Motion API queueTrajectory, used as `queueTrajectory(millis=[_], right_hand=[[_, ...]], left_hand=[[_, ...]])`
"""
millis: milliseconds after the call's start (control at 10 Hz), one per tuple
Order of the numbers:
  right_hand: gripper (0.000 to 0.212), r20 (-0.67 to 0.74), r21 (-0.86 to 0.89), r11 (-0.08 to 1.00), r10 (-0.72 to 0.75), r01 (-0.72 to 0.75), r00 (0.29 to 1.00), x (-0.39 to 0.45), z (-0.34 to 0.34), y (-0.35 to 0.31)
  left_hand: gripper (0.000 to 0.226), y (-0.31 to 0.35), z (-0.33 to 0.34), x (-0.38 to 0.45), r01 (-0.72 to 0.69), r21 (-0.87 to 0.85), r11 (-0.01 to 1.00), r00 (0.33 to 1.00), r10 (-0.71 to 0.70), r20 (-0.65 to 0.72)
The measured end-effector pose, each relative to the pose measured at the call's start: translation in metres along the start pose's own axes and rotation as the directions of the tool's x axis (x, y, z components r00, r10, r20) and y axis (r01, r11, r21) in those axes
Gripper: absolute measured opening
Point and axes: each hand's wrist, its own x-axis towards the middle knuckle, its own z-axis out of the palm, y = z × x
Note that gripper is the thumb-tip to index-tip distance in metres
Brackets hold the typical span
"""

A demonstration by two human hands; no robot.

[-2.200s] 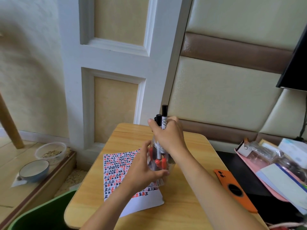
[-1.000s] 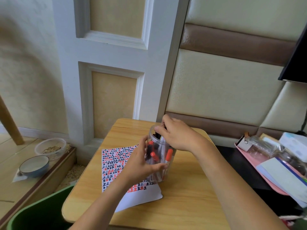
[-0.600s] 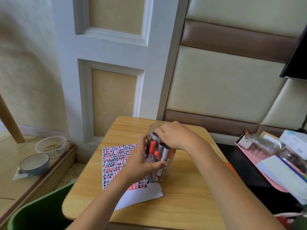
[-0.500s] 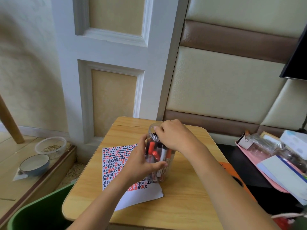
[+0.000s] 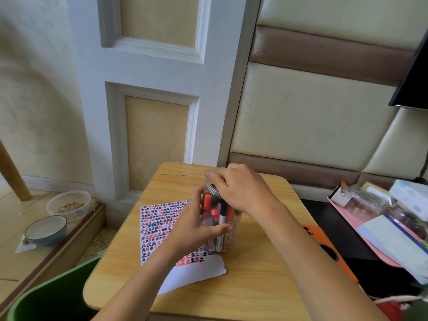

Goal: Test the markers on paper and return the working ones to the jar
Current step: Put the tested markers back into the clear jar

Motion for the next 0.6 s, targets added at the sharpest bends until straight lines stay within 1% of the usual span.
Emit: queueTrajectory(millis=[100,200,300,400,500,600], right_hand=[[0.046,0.036,0.075,0.997,-0.038,0.035,0.999,0.002,0.005,0.003],[0.038,-0.201,0.173,0.977,-0.091,0.126,0.975,-0.004,0.011,0.009],[0.052,-0.369,0.207,0.965,-0.073,0.159,0.926,-0.017,0.019,0.018],[0.085,-0.208,0.36,0.933,0.058,0.021,0.976,-0.031,0.029,0.027],[0.087,-0.18,0.457,0.889,0.112,-0.018,0.977,-0.042,0.046,0.026],[0.091,-0.181,0.522,0.853,0.143,-0.028,0.973,-0.044,0.043,0.024]], left_hand=[[0.092,-0.002,0.001,0.001,0.023,-0.025,0.999,1.0,-0.023,0.013],[0.098,-0.002,0.0,0.001,0.025,0.04,0.999,1.0,-0.025,0.011],[0.109,-0.007,-0.001,0.001,0.035,0.125,0.992,0.999,-0.034,-0.011],[0.103,-0.01,-0.002,0.0,0.053,0.112,0.992,0.998,-0.05,-0.025],[0.097,-0.011,0.0,-0.001,0.074,0.128,0.989,0.997,-0.069,-0.042],[0.103,0.001,-0.007,-0.008,0.07,0.199,0.978,0.998,-0.068,-0.018]])
